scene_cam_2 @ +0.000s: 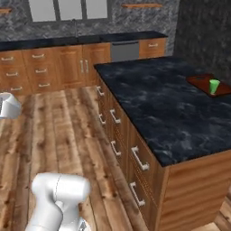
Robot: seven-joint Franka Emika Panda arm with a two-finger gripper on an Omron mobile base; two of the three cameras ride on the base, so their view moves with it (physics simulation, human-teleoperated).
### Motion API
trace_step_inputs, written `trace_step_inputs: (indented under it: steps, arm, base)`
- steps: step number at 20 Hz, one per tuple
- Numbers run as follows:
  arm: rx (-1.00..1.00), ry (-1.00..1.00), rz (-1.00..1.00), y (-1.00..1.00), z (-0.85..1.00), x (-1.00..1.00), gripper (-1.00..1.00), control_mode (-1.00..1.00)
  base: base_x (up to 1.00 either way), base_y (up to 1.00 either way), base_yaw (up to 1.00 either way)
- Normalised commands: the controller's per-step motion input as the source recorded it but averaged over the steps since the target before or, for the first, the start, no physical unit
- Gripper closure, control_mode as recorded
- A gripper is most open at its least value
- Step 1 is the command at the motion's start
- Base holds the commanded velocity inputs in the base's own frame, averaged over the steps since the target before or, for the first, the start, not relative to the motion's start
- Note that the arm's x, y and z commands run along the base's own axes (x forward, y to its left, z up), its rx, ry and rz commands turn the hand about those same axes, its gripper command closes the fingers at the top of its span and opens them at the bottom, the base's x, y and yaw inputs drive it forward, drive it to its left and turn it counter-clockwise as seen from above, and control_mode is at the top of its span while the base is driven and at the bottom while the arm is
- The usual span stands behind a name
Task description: There is a tray on the dining counter. Grab the cup, mug, and pitcher and place them on the tray. The pitcher may be placed next to the tray if it cannot fit the tray.
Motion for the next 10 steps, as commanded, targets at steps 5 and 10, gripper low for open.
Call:
trace_step_inputs:
  steps: [5, 10]
  arm:
    - [0.00, 0.00, 0.00, 0.00, 0.00, 0.00, 1.00, 1.00]
    - [0.00, 0.00, 0.00, 0.00, 0.00, 0.00, 1.00, 1.00]
  base:
    - [0.02, -0.57, -0.59]
    - [0.27, -0.75, -0.45]
